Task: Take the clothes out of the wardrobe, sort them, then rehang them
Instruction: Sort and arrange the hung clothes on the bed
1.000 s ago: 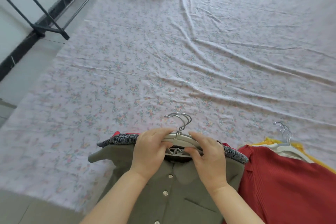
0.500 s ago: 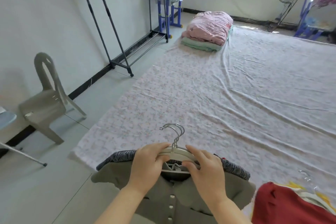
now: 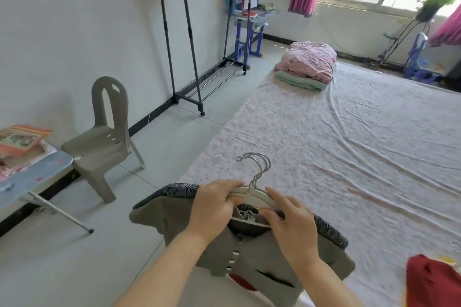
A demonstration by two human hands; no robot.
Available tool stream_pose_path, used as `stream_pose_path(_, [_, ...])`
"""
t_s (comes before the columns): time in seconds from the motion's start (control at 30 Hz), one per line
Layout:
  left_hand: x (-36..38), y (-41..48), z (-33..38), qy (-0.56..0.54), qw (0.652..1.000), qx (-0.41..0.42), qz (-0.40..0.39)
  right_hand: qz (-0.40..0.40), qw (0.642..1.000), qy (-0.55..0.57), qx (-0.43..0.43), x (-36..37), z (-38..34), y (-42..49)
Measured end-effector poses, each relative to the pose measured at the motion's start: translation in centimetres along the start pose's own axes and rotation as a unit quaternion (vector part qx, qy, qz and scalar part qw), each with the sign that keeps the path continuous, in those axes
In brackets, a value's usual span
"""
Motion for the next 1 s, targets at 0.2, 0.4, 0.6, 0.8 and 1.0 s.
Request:
stream_pose_path(0.2, [-4.3,3.8,-1.2,0.028,0.998,0.053,-0.020,-0.001,0.998,0.044,0.055,2.7,-3.6,2.7])
stream_pose_path(0.4, [-4.8,9.2,-2.7,0.031,0.998,0.033,-0.043,-0.023,0.994,0.067,0.084,5.9,-2.5,7.1])
stream_pose_path(0.6, [-1.9,17.4,-5.9,0.060,0.995,-0.014,-0.078,-0.062,0.986,0.094,0.126,11.4,1.9,12.7])
stream_pose_path(0.8, [3.4,26.3,-9.0,0.089,0.986,-0.054,-0.133,-0.101,0.976,0.081,0.178,16.8,8.8,18.2])
stream_pose_path(1.0, [8.4,32.2,-11.6,0.116,0.974,-0.077,-0.180,-0.126,0.965,0.071,0.220,20.8,14.5,21.1])
Point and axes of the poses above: each hand's wrist, its own y-axis towards the middle knuckle, its own x-axis out of the palm, z = x × y, the point moved 1 cm from there along y, towards the middle knuckle, and after that the axes turned 13 degrees about -x, right-handed, at the moved point
